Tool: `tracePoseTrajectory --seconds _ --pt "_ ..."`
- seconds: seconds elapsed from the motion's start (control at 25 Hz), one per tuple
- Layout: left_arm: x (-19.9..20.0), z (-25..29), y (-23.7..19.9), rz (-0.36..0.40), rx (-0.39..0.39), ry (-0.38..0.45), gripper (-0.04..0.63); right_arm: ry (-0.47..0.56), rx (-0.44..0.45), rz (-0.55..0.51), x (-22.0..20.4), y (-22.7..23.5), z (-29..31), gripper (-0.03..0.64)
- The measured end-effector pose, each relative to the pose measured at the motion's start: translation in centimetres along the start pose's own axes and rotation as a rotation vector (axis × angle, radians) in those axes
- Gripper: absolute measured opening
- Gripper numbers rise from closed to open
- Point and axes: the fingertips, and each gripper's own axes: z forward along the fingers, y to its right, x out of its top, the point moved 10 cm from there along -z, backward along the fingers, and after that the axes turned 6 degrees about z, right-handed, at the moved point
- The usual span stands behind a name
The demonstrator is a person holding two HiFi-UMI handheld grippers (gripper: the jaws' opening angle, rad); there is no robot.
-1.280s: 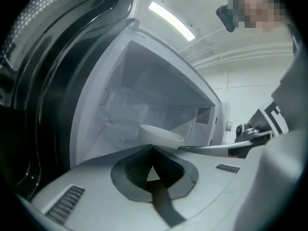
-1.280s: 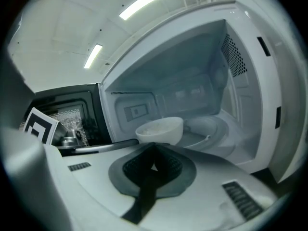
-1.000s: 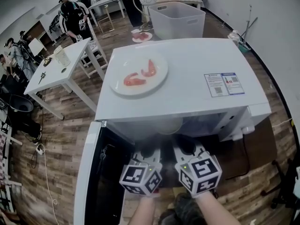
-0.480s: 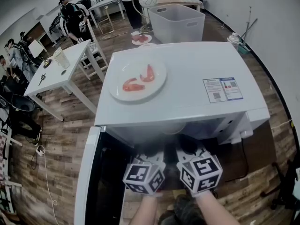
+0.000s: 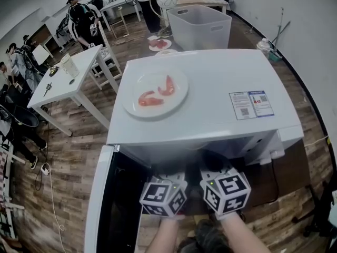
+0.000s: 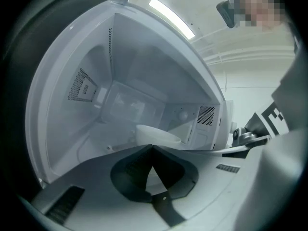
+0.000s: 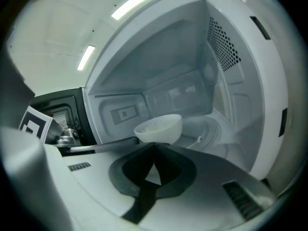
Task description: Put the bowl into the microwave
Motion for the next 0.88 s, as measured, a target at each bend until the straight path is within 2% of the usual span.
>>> tracePoseTrajectory --seconds 0.52,0.88 --pt "-0.4 -0.3 -0.2 -0.015 0.004 0.0 0.0 -0.009 0.004 0.01 -0.1 0.0 0.2 0.006" --pt "-0.7 -1.2 0.2 0.009 0.014 0.024 0.0 0.027 0.017 0.012 -0.8 -0.3 -0.6 0.006"
